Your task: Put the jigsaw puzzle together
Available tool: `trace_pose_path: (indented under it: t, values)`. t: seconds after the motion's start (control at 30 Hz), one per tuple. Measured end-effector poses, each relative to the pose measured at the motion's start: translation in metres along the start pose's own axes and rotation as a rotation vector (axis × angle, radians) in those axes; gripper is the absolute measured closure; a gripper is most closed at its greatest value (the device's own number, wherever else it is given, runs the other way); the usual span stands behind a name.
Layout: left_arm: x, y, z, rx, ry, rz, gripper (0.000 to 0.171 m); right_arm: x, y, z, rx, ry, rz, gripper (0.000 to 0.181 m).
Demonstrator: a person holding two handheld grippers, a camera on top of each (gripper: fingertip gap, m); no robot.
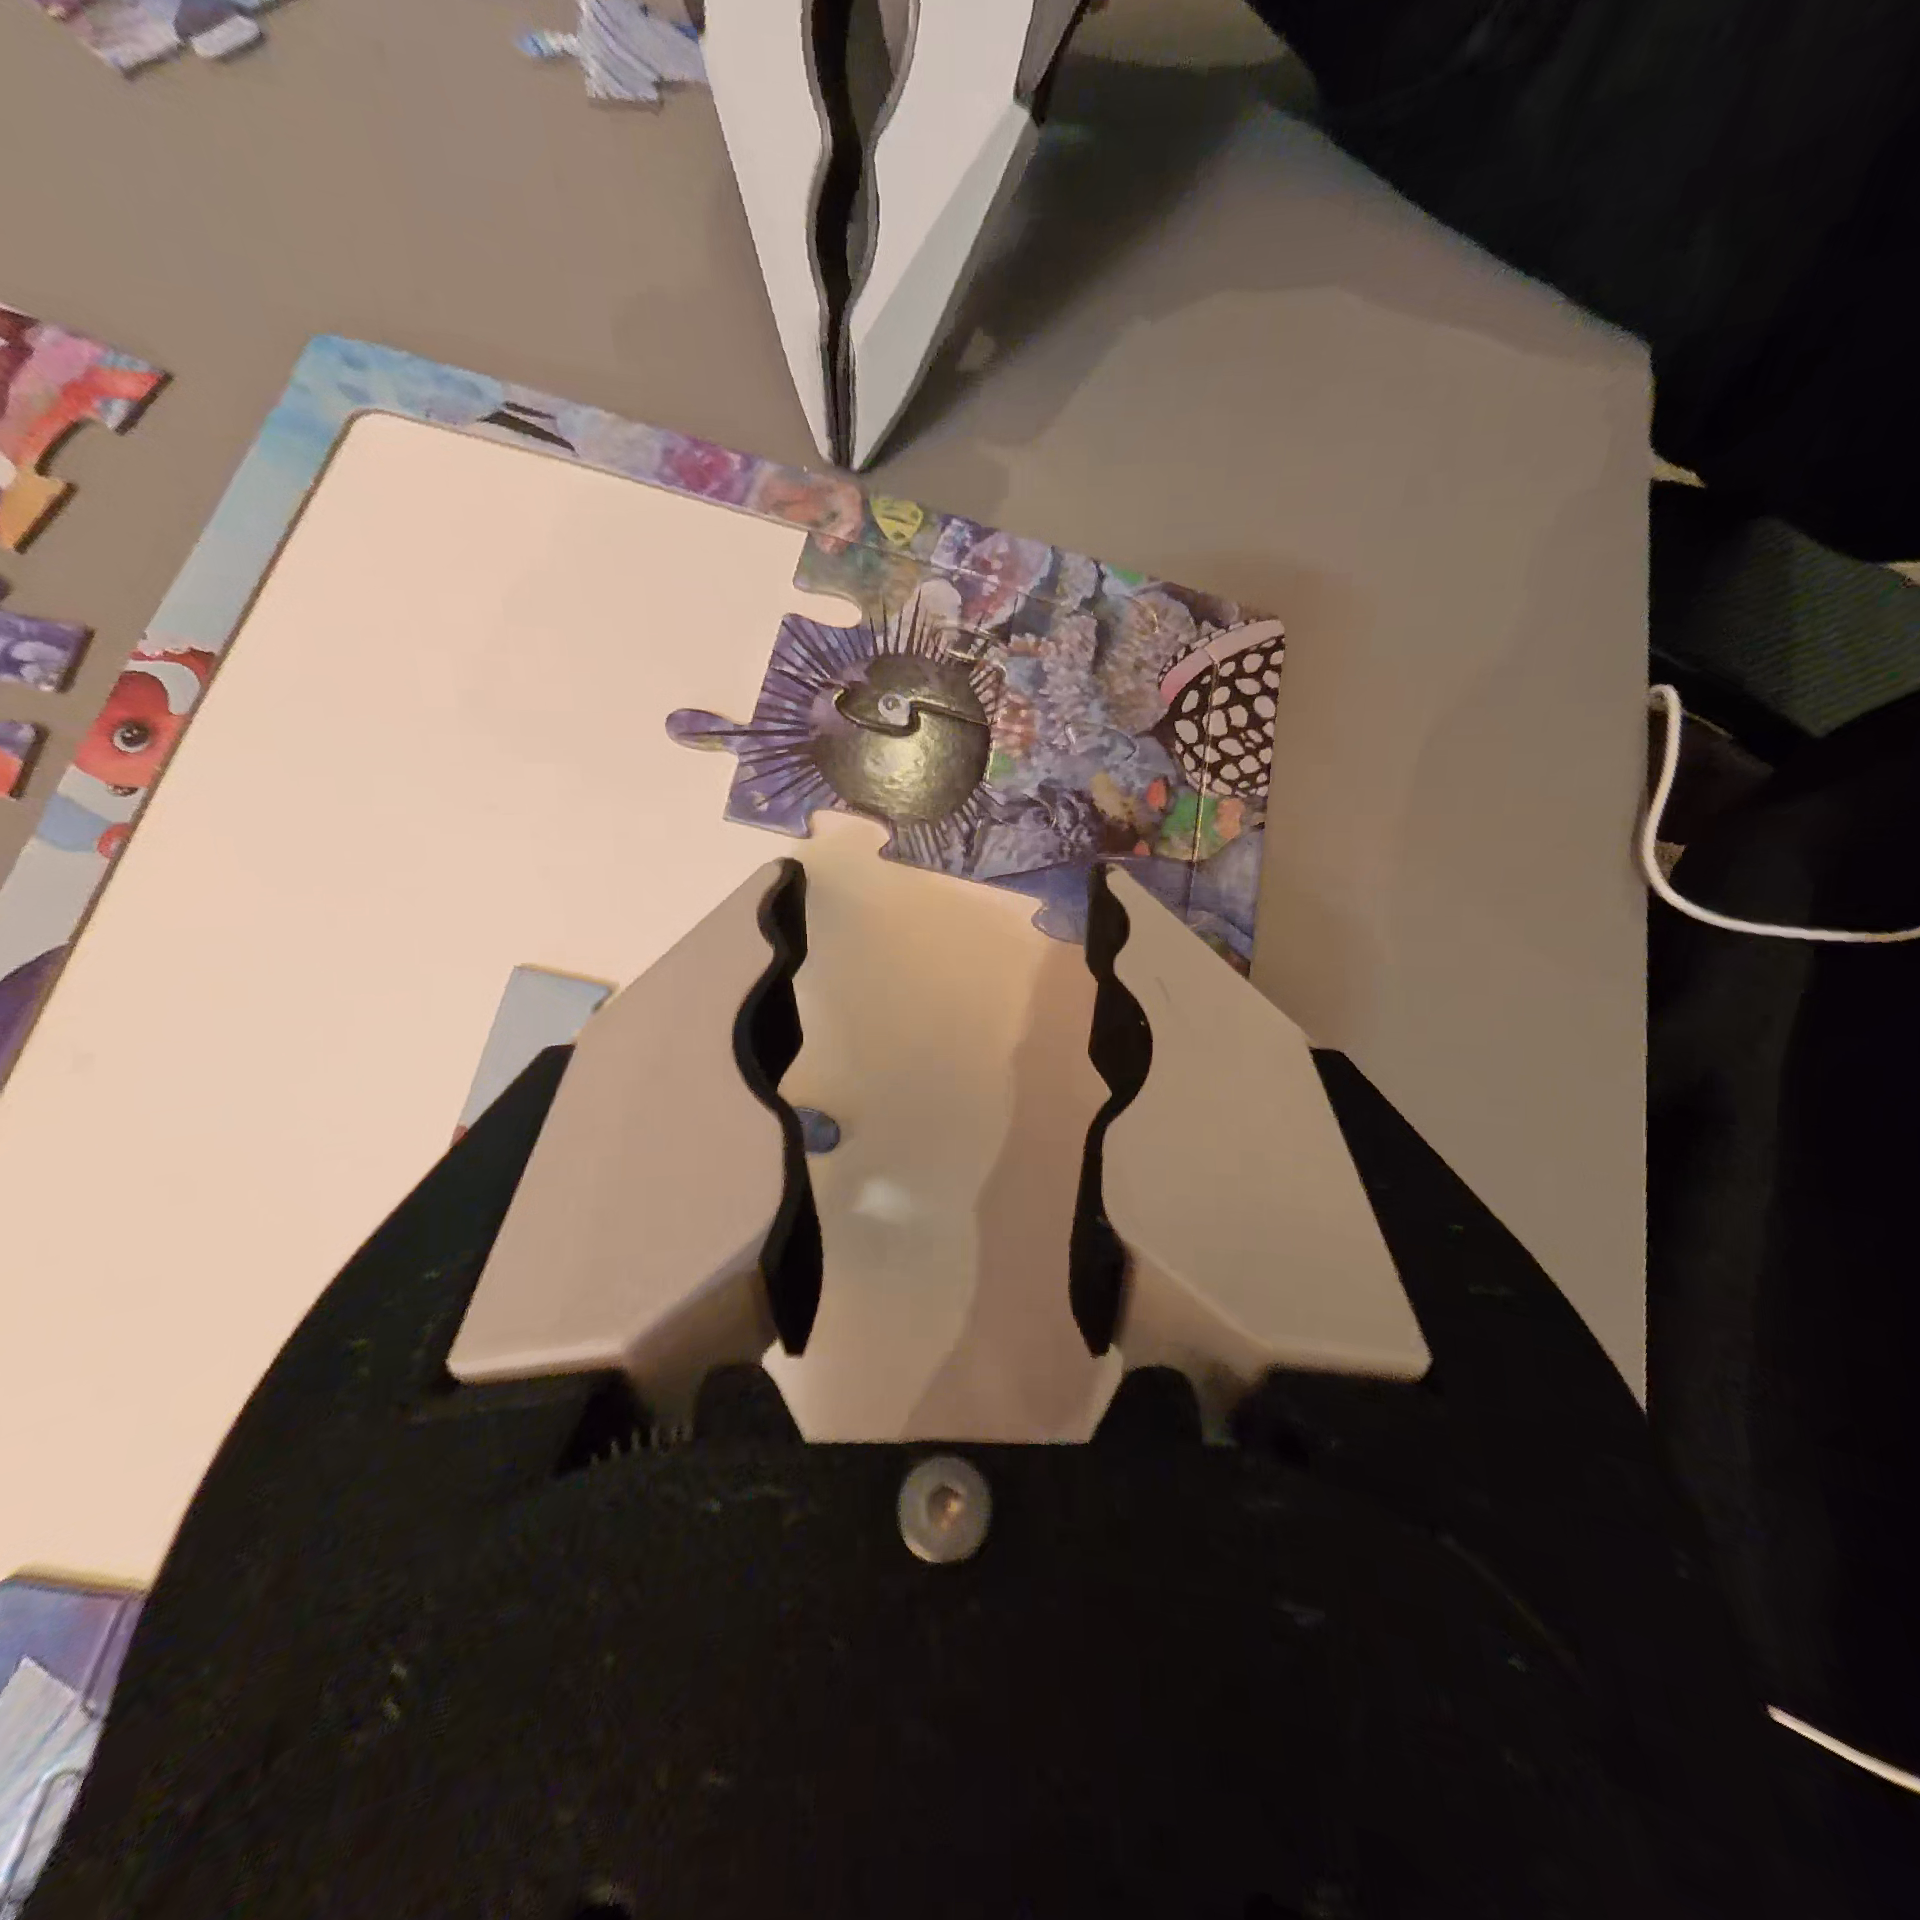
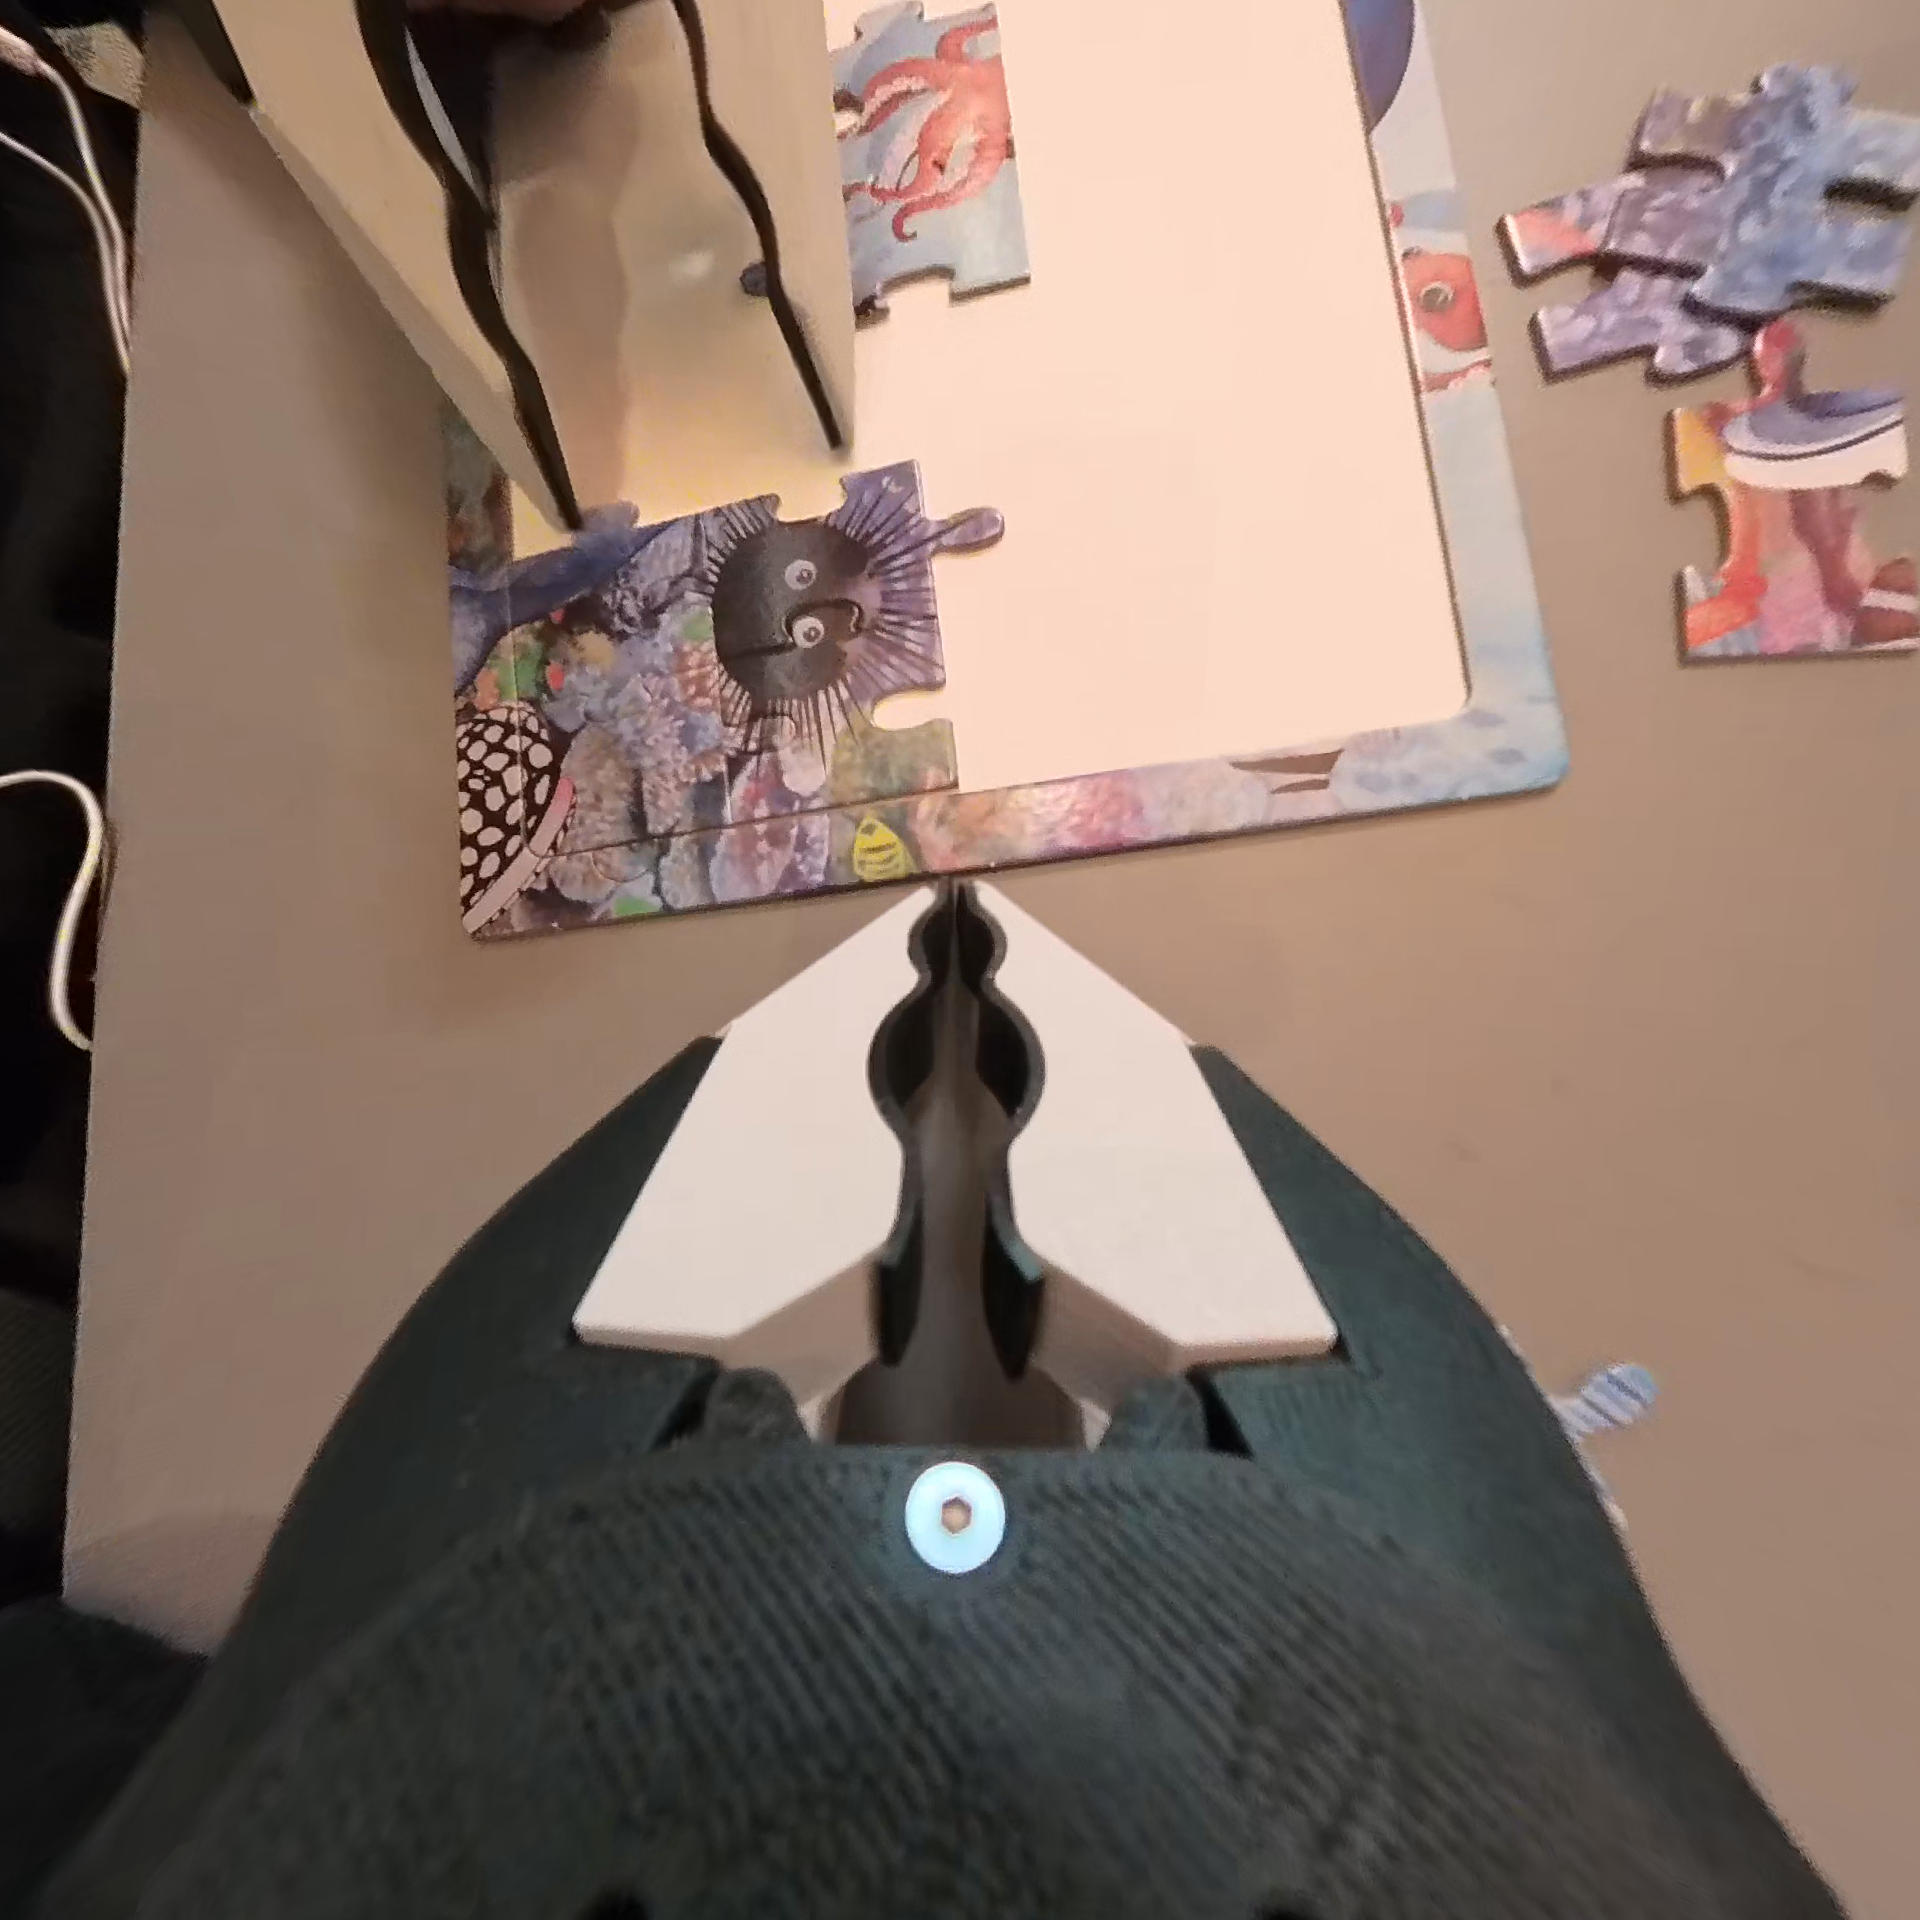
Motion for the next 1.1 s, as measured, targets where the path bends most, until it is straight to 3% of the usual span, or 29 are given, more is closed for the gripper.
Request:
trace_pose_path:
  t: [0.93, 1.1]
  values:
    - [0.011, 0.006, 0.012, 0.049, -0.018, -0.014, 0.113, 0.004, 0.004, -0.004, -0.030, 0.015, 0.009, 0.181]
    - [0.011, 0.006, 0.013, 0.052, -0.015, -0.010, 0.113, -0.003, 0.015, -0.010, -0.082, 0.011, 0.107, 0.181]
Point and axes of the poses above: each gripper's, where its closed fingertips meet, x out along the fingers, y out of its top, z = x × y across the jaws, the point moved 10 cm from there along -x, back along the fingers, and after that the axes turned 5 degrees about -x, right-handed, at the moved point
